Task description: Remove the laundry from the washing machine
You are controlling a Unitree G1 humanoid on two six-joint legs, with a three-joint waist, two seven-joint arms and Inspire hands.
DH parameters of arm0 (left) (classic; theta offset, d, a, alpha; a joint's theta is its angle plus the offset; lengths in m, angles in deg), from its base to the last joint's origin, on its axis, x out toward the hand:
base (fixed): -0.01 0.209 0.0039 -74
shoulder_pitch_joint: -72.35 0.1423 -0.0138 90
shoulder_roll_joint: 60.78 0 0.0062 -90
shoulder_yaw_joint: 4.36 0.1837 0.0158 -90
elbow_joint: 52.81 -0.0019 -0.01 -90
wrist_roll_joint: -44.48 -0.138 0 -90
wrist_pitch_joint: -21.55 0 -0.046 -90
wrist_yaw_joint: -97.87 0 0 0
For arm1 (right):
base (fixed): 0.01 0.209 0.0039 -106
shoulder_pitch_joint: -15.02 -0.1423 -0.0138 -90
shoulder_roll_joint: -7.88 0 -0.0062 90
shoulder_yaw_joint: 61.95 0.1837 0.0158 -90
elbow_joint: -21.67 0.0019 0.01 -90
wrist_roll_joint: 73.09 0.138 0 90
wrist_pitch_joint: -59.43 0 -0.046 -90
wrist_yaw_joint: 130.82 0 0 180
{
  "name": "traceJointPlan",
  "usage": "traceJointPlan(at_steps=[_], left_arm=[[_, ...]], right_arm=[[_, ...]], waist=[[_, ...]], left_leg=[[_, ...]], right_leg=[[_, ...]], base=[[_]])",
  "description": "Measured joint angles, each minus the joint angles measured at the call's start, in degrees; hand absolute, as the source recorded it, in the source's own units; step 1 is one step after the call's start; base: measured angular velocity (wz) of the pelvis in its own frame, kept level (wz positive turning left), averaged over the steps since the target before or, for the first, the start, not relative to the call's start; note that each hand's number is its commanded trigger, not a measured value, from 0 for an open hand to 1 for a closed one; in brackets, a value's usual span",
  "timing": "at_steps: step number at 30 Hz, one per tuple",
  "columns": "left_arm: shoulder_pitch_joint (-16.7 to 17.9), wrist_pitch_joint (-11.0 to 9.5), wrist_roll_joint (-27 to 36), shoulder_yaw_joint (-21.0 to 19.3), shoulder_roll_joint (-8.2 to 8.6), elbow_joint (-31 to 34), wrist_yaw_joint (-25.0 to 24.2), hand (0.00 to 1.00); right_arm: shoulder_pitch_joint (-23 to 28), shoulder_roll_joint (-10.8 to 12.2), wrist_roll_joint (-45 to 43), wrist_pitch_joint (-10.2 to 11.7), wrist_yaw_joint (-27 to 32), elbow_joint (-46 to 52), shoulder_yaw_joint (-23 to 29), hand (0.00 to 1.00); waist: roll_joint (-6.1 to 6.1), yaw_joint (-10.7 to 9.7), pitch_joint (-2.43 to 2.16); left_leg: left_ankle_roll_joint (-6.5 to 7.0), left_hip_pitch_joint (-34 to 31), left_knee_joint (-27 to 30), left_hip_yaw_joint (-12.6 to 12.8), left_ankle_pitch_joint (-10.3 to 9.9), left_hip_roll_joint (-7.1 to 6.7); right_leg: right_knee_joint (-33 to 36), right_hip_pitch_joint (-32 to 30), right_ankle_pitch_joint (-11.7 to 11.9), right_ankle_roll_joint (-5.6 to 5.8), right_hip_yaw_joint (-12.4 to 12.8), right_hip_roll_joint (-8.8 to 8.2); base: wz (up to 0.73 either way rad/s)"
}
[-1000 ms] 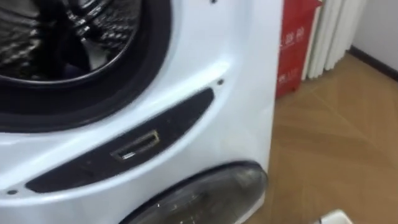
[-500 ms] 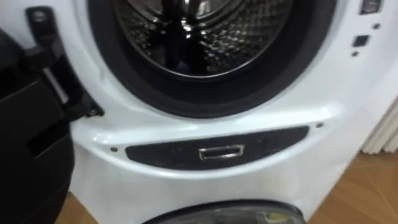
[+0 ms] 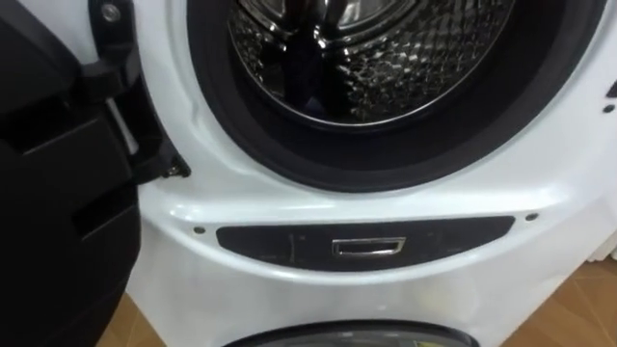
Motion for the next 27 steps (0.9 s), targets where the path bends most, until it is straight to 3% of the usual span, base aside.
traceJointPlan(at_steps=[5,11,12,19,21,23,24,25,26,27], left_arm=[[0.0,1.5,0.2,-1.8,0.24,-0.9,-0.5,0.0],[2.4,4.3,-2.1,-1.8,0.58,-0.9,-0.4,0.0],[2.6,5.0,-3.2,-1.8,0.77,-0.9,-0.4,0.0],[2.5,6.2,-7.3,-2.1,0.84,-1.5,-0.5,0.0],[2.5,6.3,-8.5,-3.1,0.84,-1.5,-0.8,0.0],[2.1,6.8,-9.0,-3.2,0.65,-1.1,-1.5,0.0],[1.1,6.8,-9.0,-3.1,0.83,-1.1,-2.1,0.0],[0.8,6.8,-9.1,-3.1,1.0,-0.9,-2.1,0.0],[0.7,6.9,-9.7,-3.2,1.33,0.7,-2.4,0.0],[0.5,6.9,-9.7,-3.4,1.66,2.3,-2.8,0.0]], right_arm=[[-0.2,0.0,-0.2,-0.9,-1.4,-0.2,-1.0,0.0],[-0.2,-0.1,-1.5,-1.7,-2.2,-0.1,-2.1,0.0],[0.1,-0.1,-1.5,-1.7,-2.2,0.1,-2.1,0.0],[-0.1,-0.2,-2.4,-1.6,-4.2,0.4,-1.9,0.0],[-0.4,-0.1,-4.2,-1.6,-4.6,0.6,-1.8,0.0],[-0.3,-0.1,-4.8,-1.6,-4.8,0.6,-2.0,0.0],[-0.4,-0.2,-5.6,-1.6,-4.9,0.6,-1.9,0.0],[-0.6,-0.3,-6.0,-1.5,-4.8,0.6,-1.9,0.0],[-1.1,-0.3,-7.1,-1.5,-4.8,0.6,-1.4,0.0],[-1.4,-0.5,-8.4,-1.4,-4.7,0.8,-0.4,0.0]], waist=[[-0.3,1.2,-0.03],[-0.4,1.6,-0.16],[-0.28,1.5,-0.37],[0.04,1.6,-0.38],[0.14,2.0,0.04],[-0.16,2.5,-0.03],[0.09,2.6,-0.03],[0.34,2.8,-0.13],[0.55,2.8,-0.26],[0.98,2.8,-0.1]], left_leg=[[0.22,0.2,0.1,-1.2,-0.2,0.01],[0.13,1.0,0.2,-2.0,-0.3,0.04],[0.12,1.1,0.3,-2.4,-0.5,0.05],[-0.25,1.2,1.6,-2.2,-0.9,0.43],[-1.29,-0.5,7.4,-2.2,-2.8,1.3],[-2.46,-3.9,15.3,-2.6,-3.6,2.05],[-2.67,-7.3,21.4,-3.1,-3.7,2.55],[-2.69,-9.0,24.1,-3.4,-3.7,3.09],[-2.73,-11.3,27.9,-3.8,-3.6,4.09],[-2.76,-12.8,32.1,-4.1,-3.7,5.4]], right_leg=[[-0.1,0.6,-0.2,0.05,-0.1,0.22],[-0.3,1.7,-0.1,-0.01,-1.0,0.35],[-0.9,2.0,-0.2,-0.01,-1.6,0.36],[-0.7,3.0,-0.3,-0.28,-1.6,0.81],[0.7,2.6,-0.9,-0.97,-1.3,1.43],[1.5,2.5,-1.2,-1.61,-1.3,1.75],[1.2,2.3,-1.0,-2.2,-1.3,2.33],[1.2,1.9,-0.9,-2.55,-1.5,2.43],[1.6,0.7,-0.9,-3.37,-1.8,3.07],[2.4,-0.1,-1.1,-4.05,-3.3,3.35]], base=[[0.08],[0.08],[0.13],[0.02],[-0.17],[-0.15],[-0.09],[-0.14],[-0.19],[-0.32]])
